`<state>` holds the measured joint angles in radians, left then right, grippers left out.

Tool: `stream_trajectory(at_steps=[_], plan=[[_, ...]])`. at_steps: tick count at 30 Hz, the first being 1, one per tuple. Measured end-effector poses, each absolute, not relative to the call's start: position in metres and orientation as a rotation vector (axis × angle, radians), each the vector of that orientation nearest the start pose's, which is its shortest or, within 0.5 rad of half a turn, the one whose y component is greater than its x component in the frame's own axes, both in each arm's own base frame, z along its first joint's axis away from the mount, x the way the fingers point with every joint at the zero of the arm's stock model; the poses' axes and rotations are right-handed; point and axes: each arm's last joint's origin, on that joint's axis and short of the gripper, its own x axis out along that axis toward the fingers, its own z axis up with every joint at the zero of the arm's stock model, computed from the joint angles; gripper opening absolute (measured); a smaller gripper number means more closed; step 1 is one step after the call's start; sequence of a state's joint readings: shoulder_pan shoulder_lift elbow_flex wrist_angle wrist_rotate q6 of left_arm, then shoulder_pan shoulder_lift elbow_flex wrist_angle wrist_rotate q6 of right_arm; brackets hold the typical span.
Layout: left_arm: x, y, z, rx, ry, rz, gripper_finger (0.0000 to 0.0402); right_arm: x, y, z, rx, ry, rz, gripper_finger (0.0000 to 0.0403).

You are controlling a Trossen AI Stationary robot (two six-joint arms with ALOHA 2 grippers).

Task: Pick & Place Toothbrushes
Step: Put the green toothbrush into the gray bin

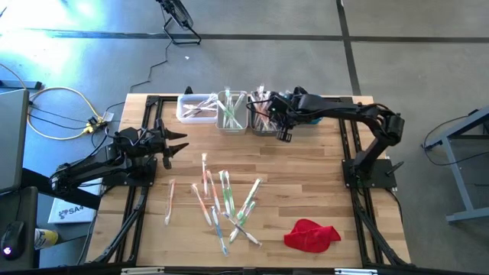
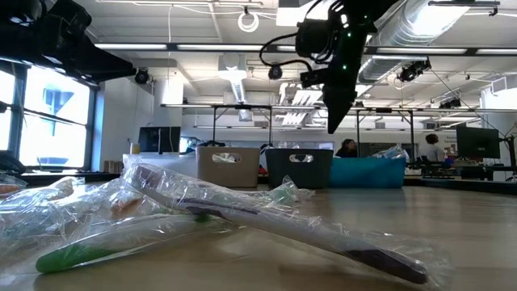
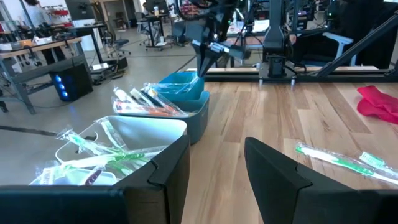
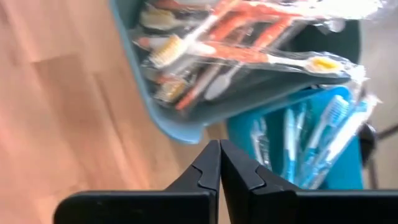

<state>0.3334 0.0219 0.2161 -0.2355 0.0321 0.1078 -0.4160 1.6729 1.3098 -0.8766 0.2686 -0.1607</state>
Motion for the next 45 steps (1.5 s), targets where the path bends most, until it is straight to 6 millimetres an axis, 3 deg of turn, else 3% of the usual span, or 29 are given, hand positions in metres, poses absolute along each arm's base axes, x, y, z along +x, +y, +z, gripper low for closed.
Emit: stream_trajectory(at_steps=[10,21,32,45], plan=[[0.077,0.026,0.211,0.098,0.060,0.299,0.0150,0.296,-0.136,0.249,0.042,1.172,-0.367,0.0002],[0.077,0.026,0.209,0.095,0.079,0.298,0.0150,0.269,-0.116,0.213,0.126,0.857,-0.302,0.0002],[0.077,0.026,0.209,0.095,0.078,0.298,0.0150,0.244,-0.087,0.170,0.205,0.679,-0.302,0.0002],[0.077,0.026,0.210,0.096,0.071,0.298,0.0150,0.250,-0.060,0.166,0.219,0.587,-0.220,0.0002]])
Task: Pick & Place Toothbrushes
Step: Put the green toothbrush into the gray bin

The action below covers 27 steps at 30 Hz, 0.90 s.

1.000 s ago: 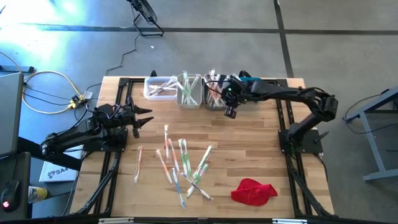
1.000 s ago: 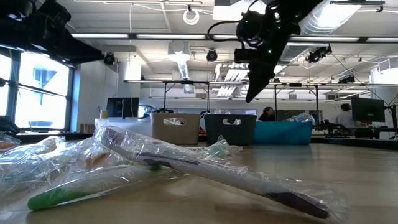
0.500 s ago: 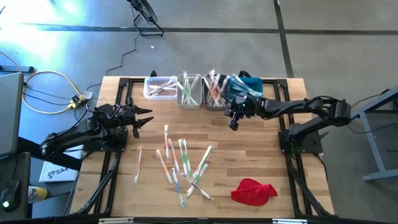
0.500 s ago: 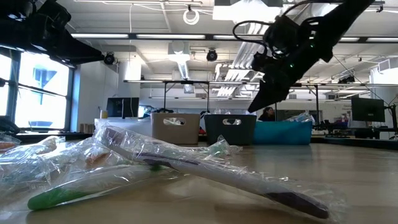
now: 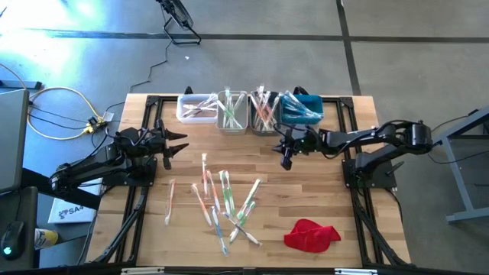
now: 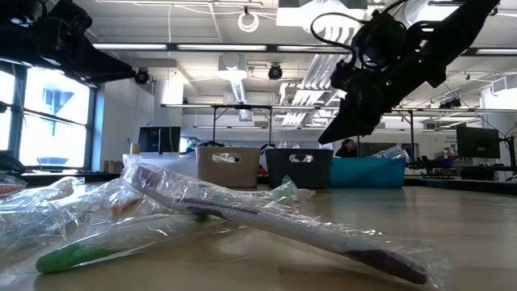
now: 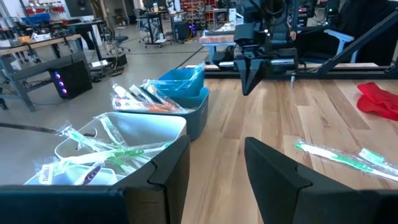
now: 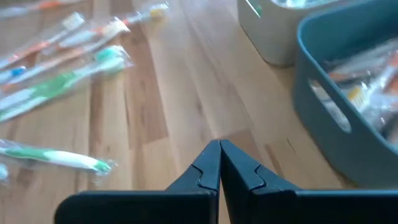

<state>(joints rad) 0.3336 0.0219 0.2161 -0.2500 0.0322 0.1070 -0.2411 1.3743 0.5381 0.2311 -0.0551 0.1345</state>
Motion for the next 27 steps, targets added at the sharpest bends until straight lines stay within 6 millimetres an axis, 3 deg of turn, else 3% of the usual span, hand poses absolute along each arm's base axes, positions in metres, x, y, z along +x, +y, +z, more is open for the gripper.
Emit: stream_trajectory(at_steps=[6,17,27], plan=[[0.077,0.026,0.212,0.092,0.054,0.298,0.0150,0.256,-0.052,0.174,0.198,0.495,-0.181,0.0002],[0.077,0.026,0.212,0.089,0.054,0.298,0.0150,0.269,-0.046,0.205,0.113,0.155,-0.094,0.0002],[0.077,0.026,0.212,0.090,0.054,0.299,0.0150,0.291,-0.021,0.230,-0.163,0.248,-0.041,0.0002]])
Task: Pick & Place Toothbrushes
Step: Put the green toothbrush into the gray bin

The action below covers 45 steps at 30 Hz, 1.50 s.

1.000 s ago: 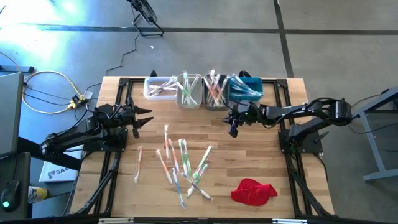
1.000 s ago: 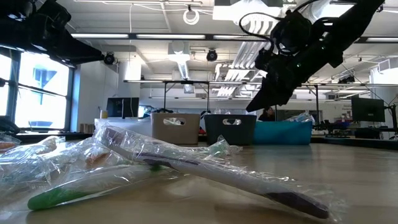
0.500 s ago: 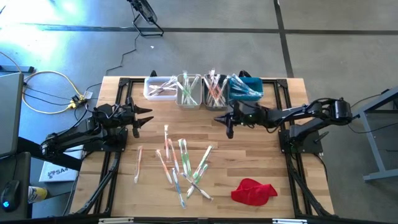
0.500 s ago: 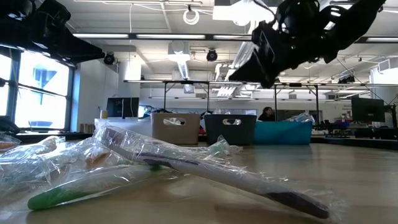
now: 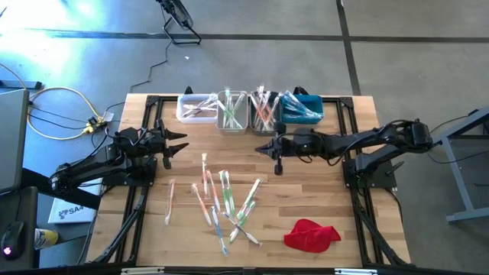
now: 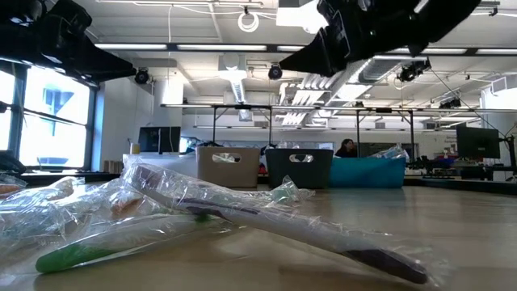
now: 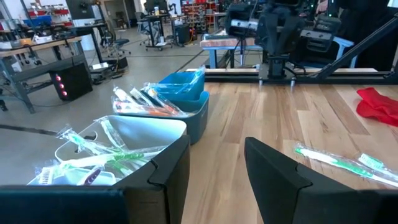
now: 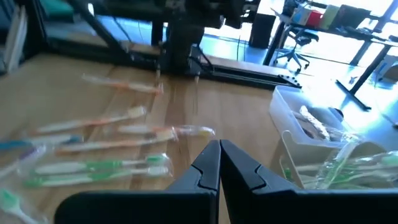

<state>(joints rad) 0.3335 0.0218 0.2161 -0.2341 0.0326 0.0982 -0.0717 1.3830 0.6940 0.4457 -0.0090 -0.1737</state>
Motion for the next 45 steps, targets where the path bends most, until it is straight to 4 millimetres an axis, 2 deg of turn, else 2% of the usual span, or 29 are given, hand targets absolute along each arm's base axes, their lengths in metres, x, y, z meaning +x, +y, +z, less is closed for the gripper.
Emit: stream_trajectory(at_steps=[5,11,15,20,27,33,38,45], plan=[[0.077,0.026,0.211,0.090,0.055,0.299,0.0150,0.296,-0.012,0.239,-0.234,0.296,-0.048,0.0002],[0.077,0.026,0.212,0.091,0.054,0.298,0.0150,0.297,-0.002,0.240,-0.247,0.297,-0.020,0.0002],[0.077,0.026,0.212,0.091,0.054,0.299,0.0150,0.300,0.001,0.230,-0.255,0.347,-0.030,0.0002],[0.077,0.026,0.212,0.091,0.052,0.300,0.0150,0.314,0.002,0.213,-0.259,0.478,-0.008,0.0002],[0.077,0.026,0.212,0.091,0.053,0.300,0.0150,0.339,0.003,0.211,-0.310,0.682,0.049,0.0002],[0.077,0.026,0.212,0.091,0.054,0.299,0.0150,0.356,0.004,0.210,-0.292,0.704,0.204,0.0002],[0.077,0.026,0.212,0.091,0.055,0.299,0.0150,0.362,0.004,0.192,-0.250,0.746,0.293,0.0002],[0.077,0.026,0.212,0.091,0.054,0.299,0.0150,0.367,0.005,0.174,-0.237,0.791,0.317,0.0002]])
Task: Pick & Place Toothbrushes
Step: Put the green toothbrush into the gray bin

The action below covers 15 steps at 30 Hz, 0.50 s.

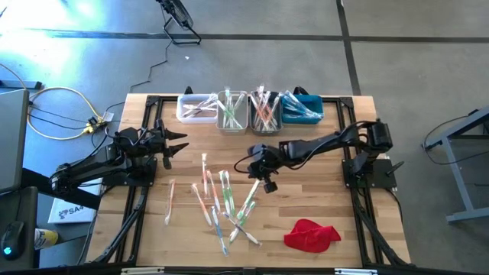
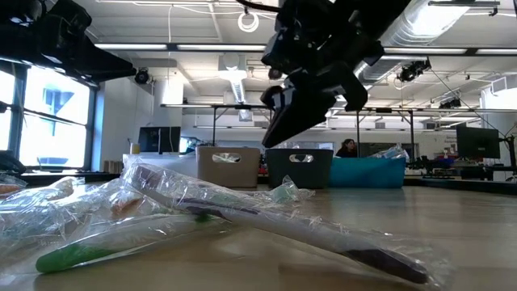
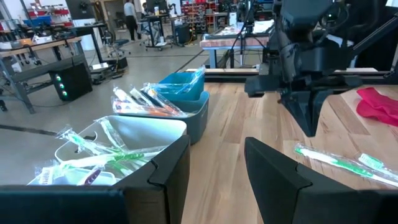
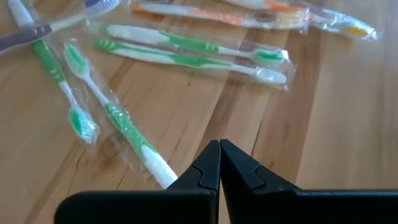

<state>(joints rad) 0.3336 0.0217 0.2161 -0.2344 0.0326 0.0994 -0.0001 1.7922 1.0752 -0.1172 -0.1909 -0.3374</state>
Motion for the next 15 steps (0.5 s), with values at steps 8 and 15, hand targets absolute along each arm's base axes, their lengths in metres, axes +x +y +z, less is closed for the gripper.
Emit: stream_trajectory(at_steps=[8,15], plan=[[0.077,0.026,0.212,0.092,0.054,0.298,0.0150,0.367,0.005,0.173,-0.165,0.806,0.282,0.0002],[0.077,0.026,0.212,0.091,0.054,0.299,0.0150,0.354,0.006,0.165,-0.256,0.924,0.422,0.0002]])
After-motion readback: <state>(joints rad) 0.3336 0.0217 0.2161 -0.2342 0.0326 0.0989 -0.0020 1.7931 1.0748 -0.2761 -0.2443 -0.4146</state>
